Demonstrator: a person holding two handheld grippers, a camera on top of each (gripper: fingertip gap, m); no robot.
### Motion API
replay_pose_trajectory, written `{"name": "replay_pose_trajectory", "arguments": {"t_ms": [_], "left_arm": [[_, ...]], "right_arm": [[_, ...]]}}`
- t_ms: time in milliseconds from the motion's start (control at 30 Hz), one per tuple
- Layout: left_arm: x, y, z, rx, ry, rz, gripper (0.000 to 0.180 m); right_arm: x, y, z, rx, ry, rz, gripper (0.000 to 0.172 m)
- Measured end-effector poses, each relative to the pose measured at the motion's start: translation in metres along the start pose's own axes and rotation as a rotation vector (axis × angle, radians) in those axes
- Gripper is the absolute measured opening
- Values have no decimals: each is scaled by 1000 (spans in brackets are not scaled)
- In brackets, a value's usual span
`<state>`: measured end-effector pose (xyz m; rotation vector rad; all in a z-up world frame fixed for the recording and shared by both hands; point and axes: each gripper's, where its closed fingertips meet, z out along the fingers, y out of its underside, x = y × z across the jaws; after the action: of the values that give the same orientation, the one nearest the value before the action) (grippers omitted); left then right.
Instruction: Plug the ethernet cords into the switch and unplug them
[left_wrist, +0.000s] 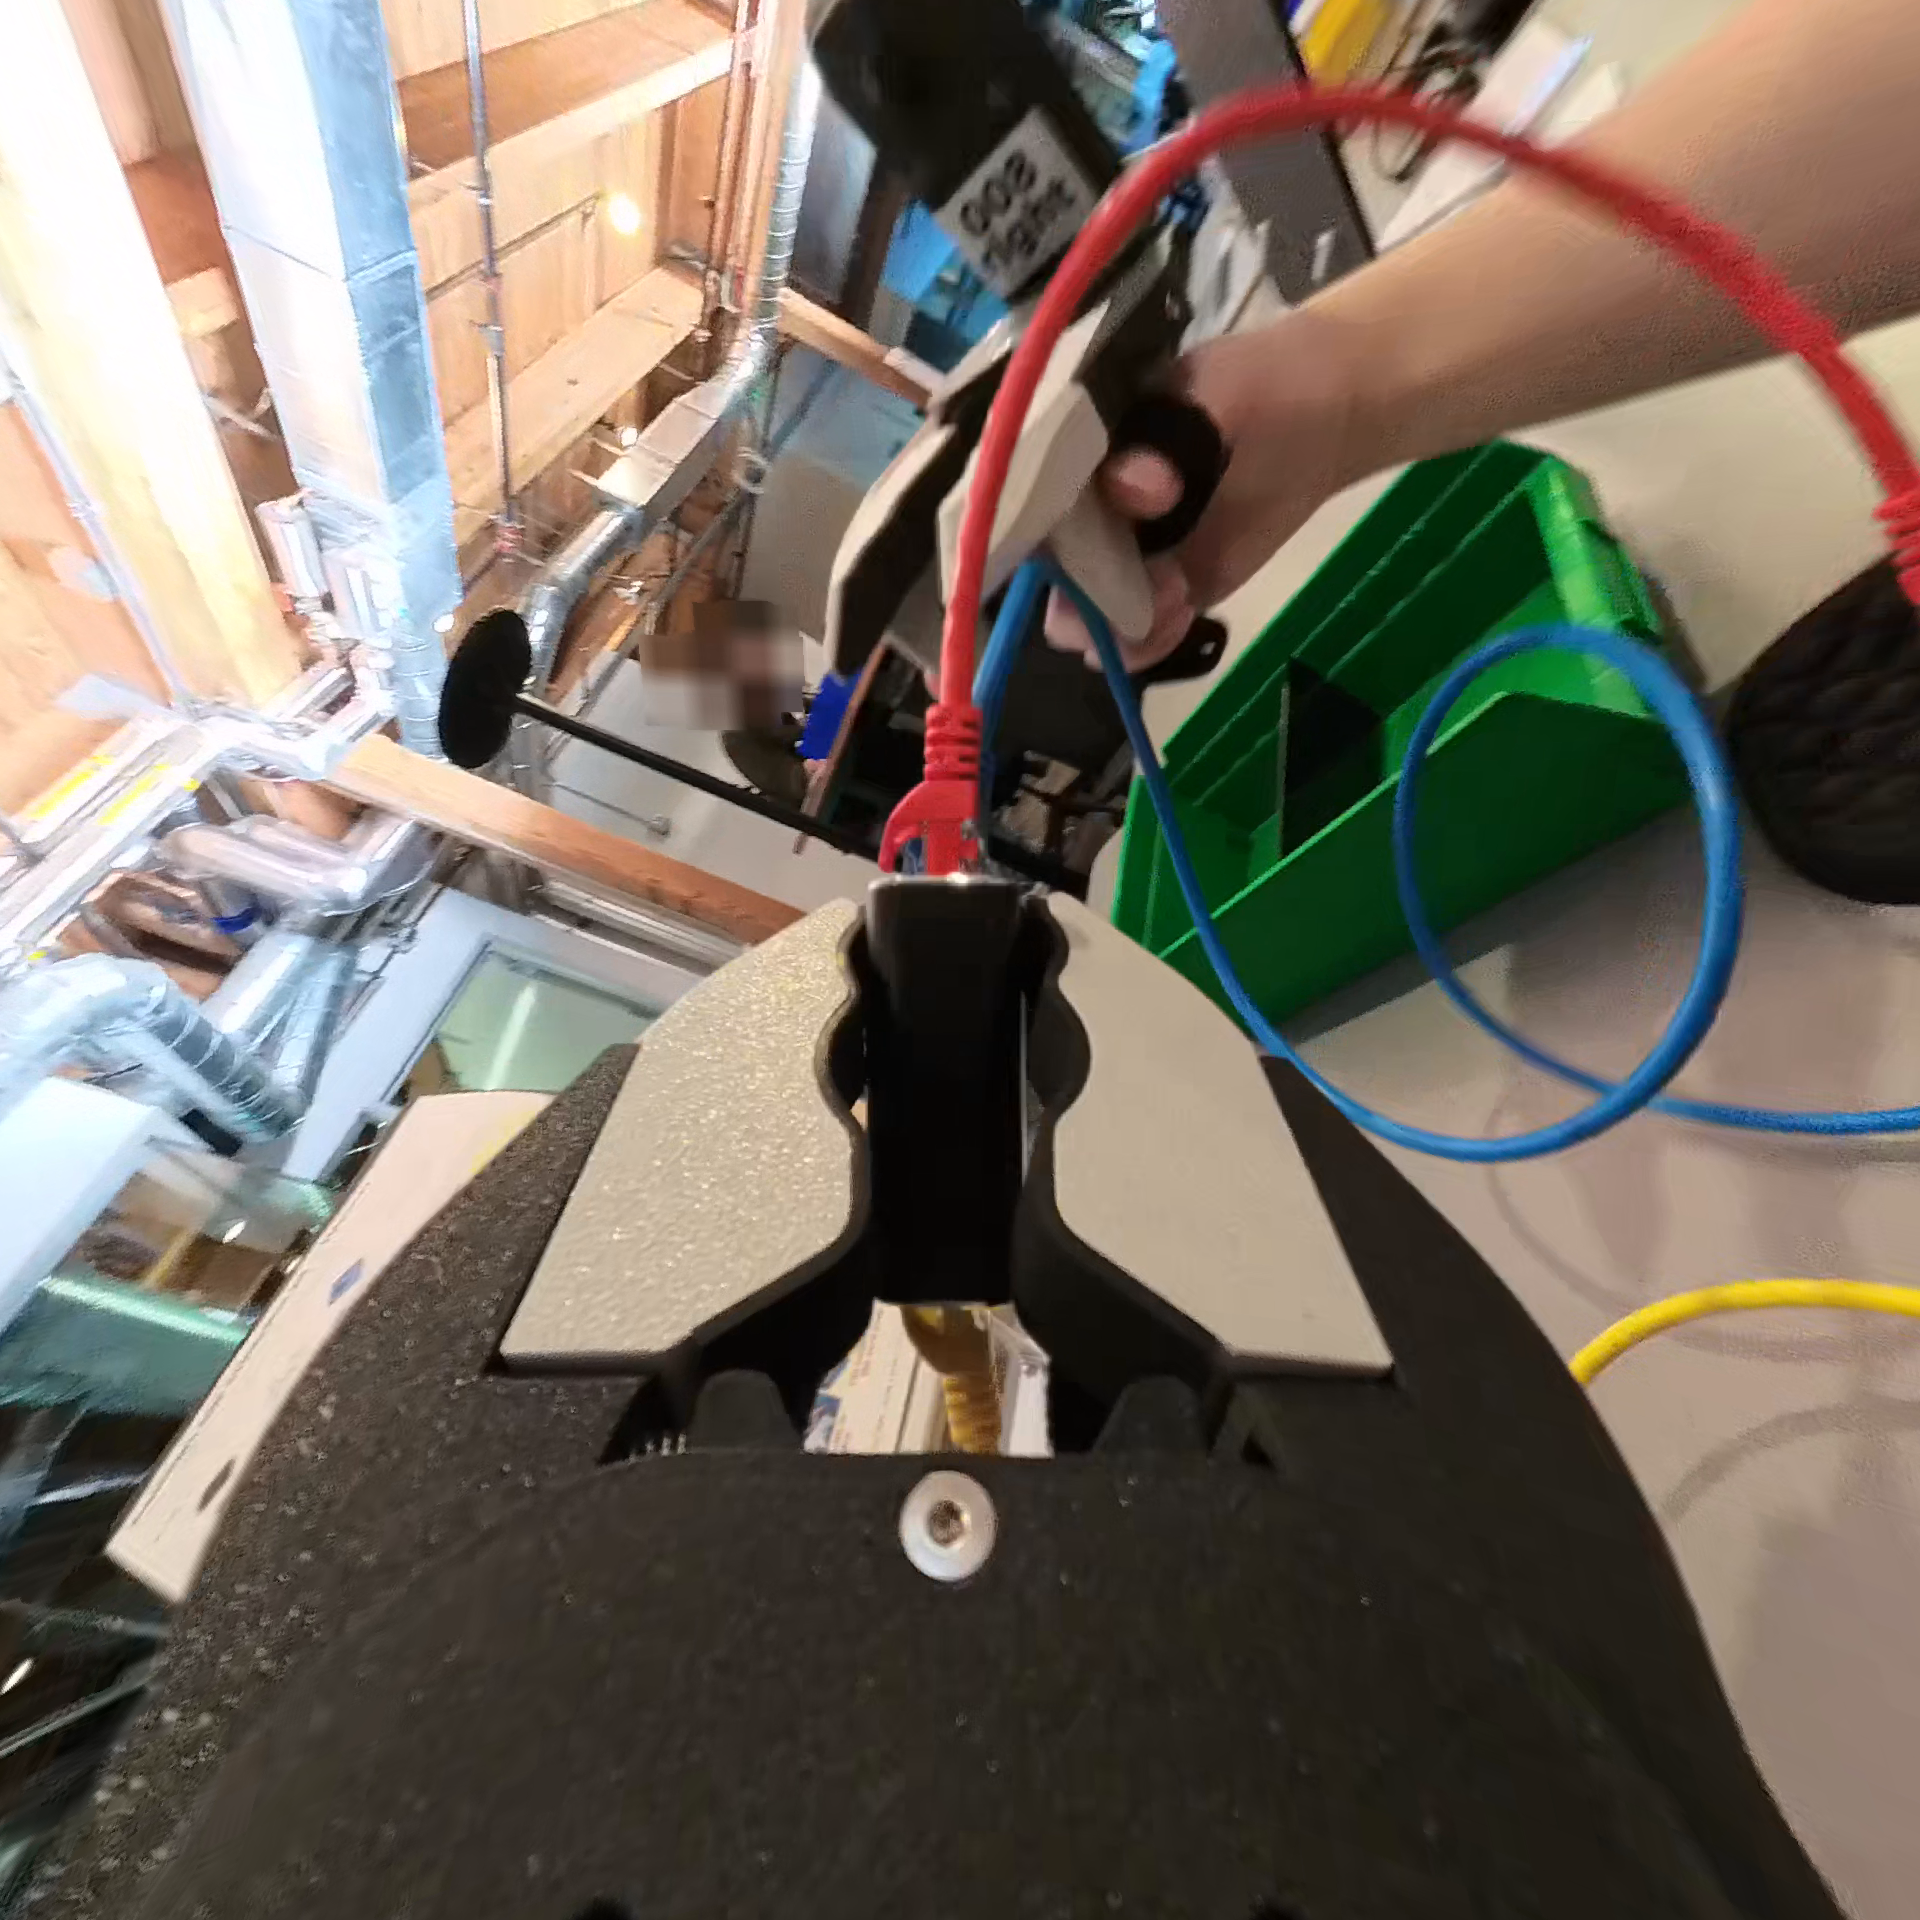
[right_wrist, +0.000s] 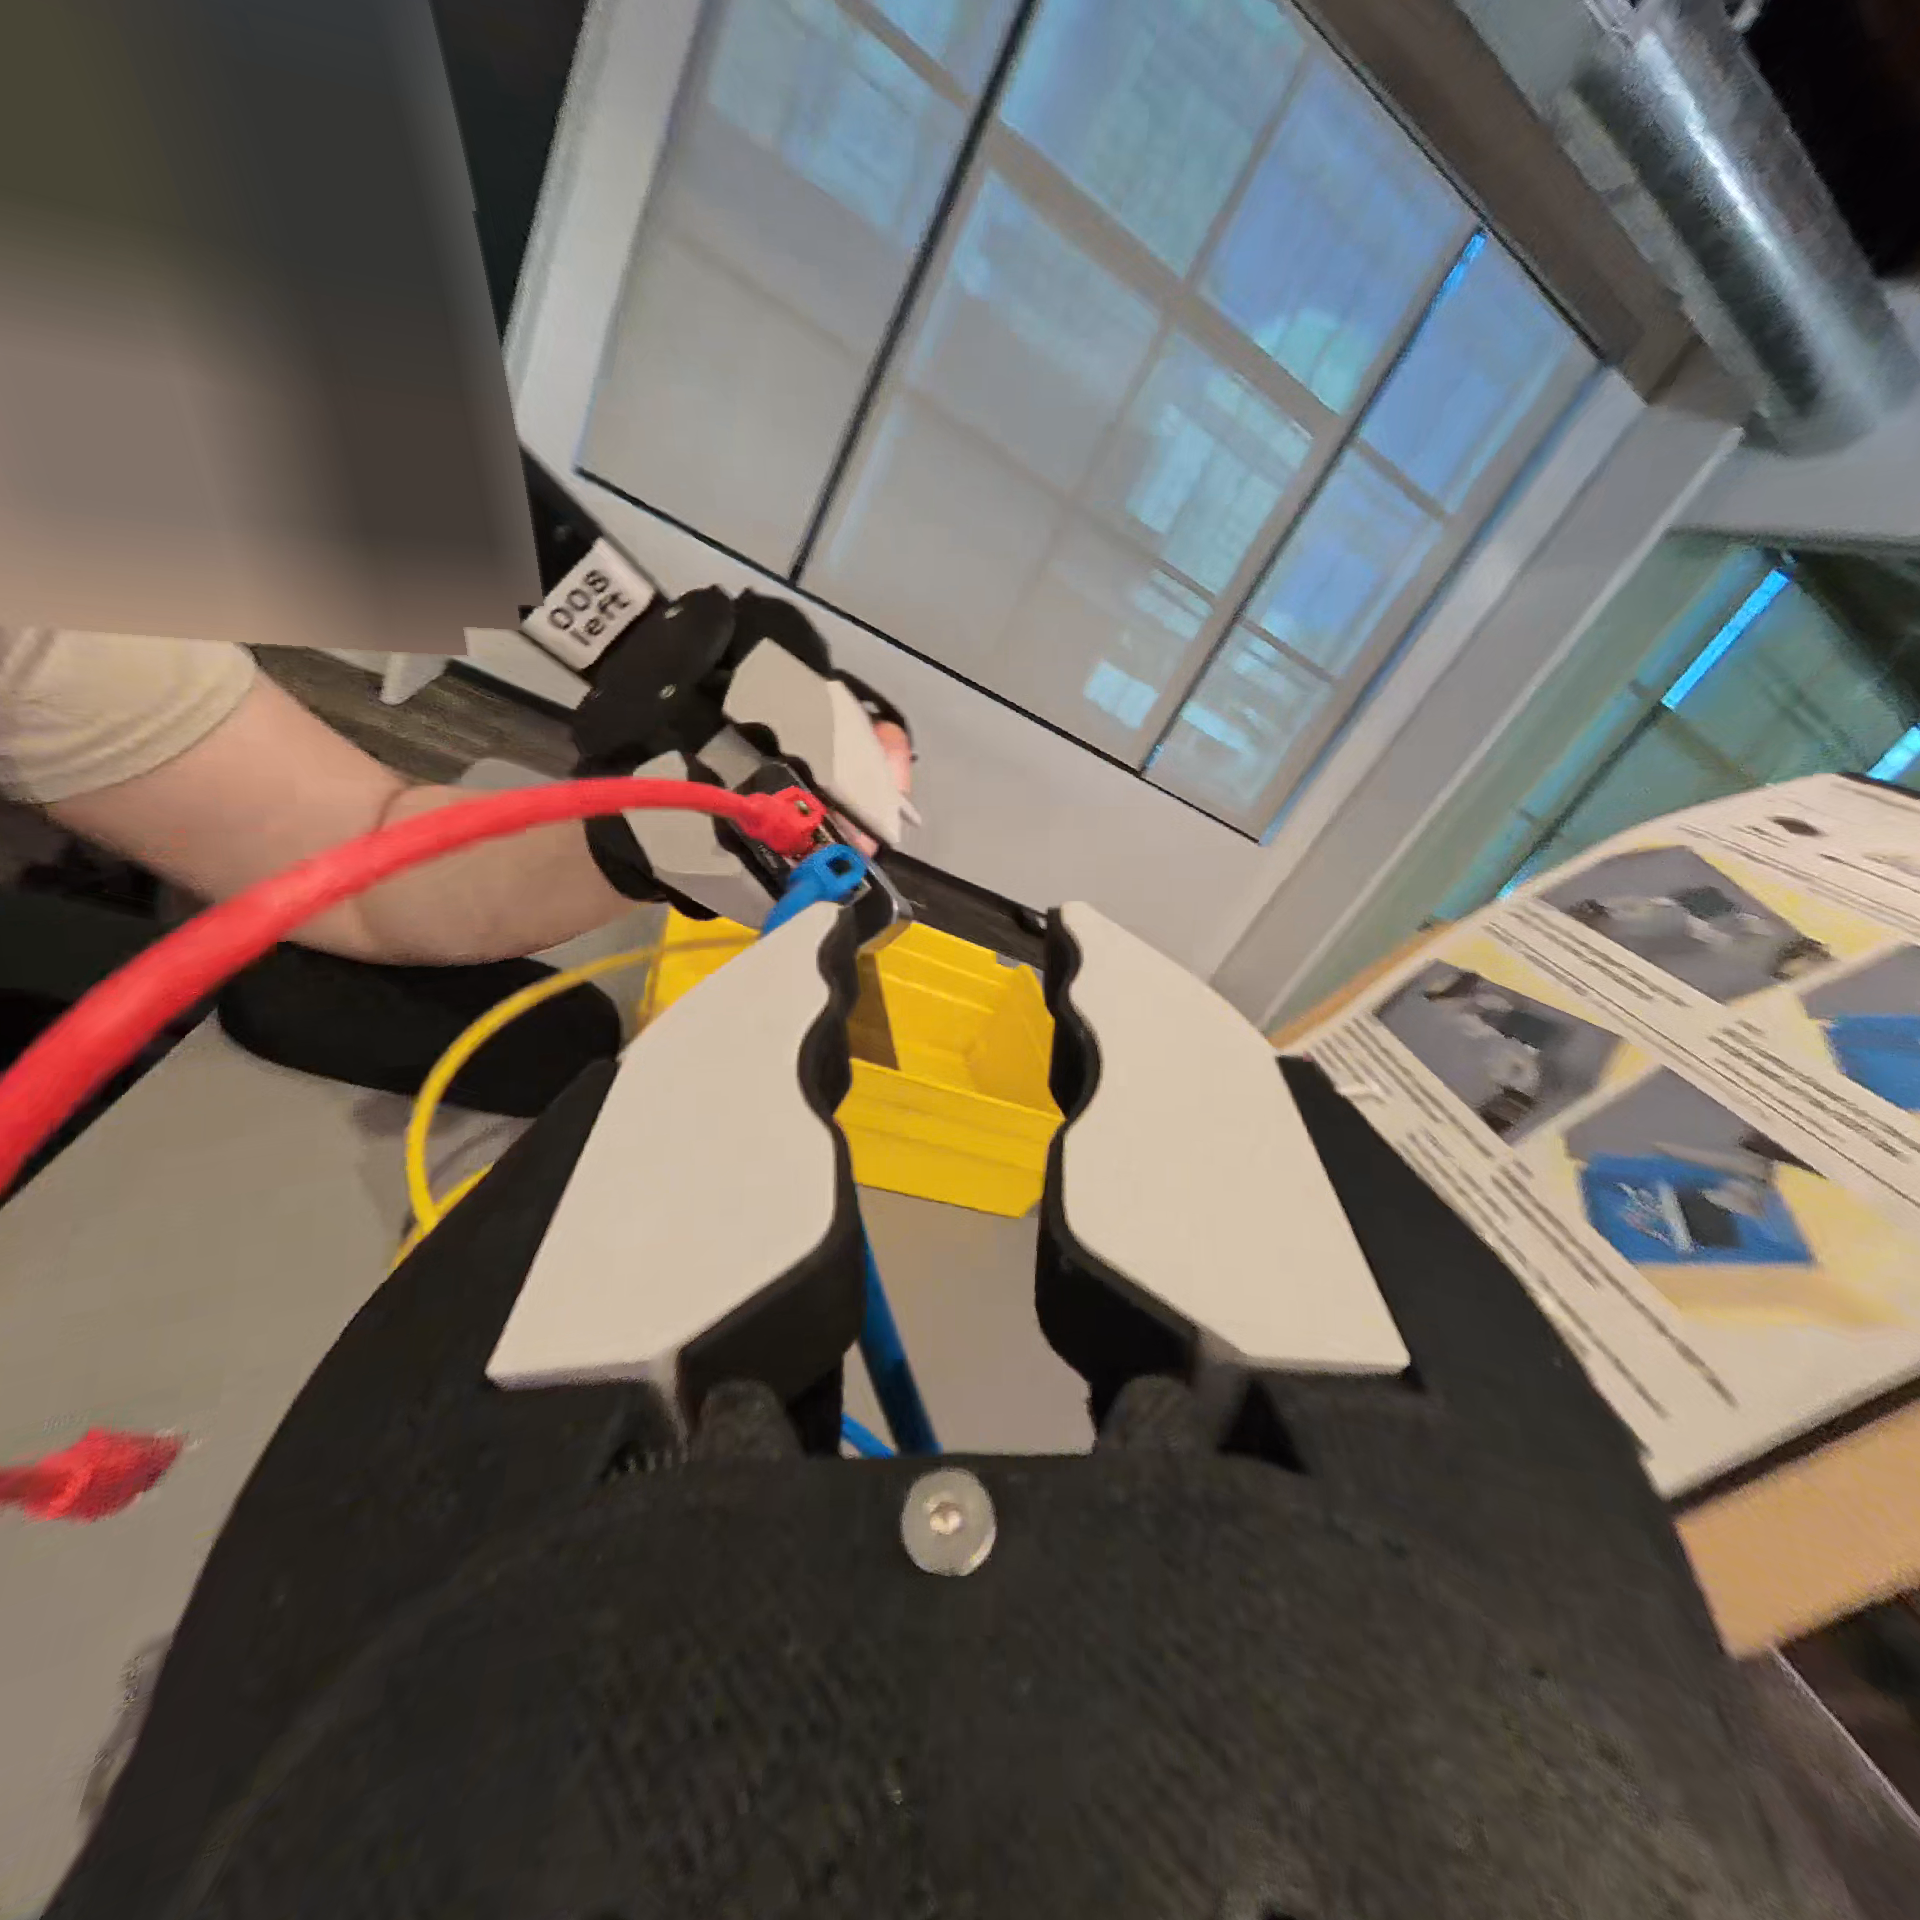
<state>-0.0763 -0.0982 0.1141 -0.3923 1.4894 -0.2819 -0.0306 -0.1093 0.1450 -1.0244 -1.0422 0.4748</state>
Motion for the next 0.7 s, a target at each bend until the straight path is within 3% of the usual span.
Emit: {"name": "replay_pose_trajectory", "arguments": {"t_ms": [67,200,300,367,433,533,600,700], "left_arm": [[4,0,-1,-2,26,9,26],[5,7,-3,-20,47,11,25],[3,5,-6,6,62,-27,25],[-1,-9,-12,77,72,-73,25],[-6,-25,-20,150,85,-126,25],[-12,-42,-30,222,103,-201,26],[-18,-45,-34,228,99,-264,26],[-23,-45,-36,213,116,-351,25]], "right_arm": [[-1,-1,0,43,-36,-9,36],[28,-50,-44,414,-58,141,27],[68,-31,-54,359,46,176,26],[81,-3,-37,282,67,215,26],[64,21,-5,185,-31,250,29],[9,37,47,117,-215,93,32],[-28,34,73,92,-373,100,38],[-58,17,95,146,-445,57,40]]}}
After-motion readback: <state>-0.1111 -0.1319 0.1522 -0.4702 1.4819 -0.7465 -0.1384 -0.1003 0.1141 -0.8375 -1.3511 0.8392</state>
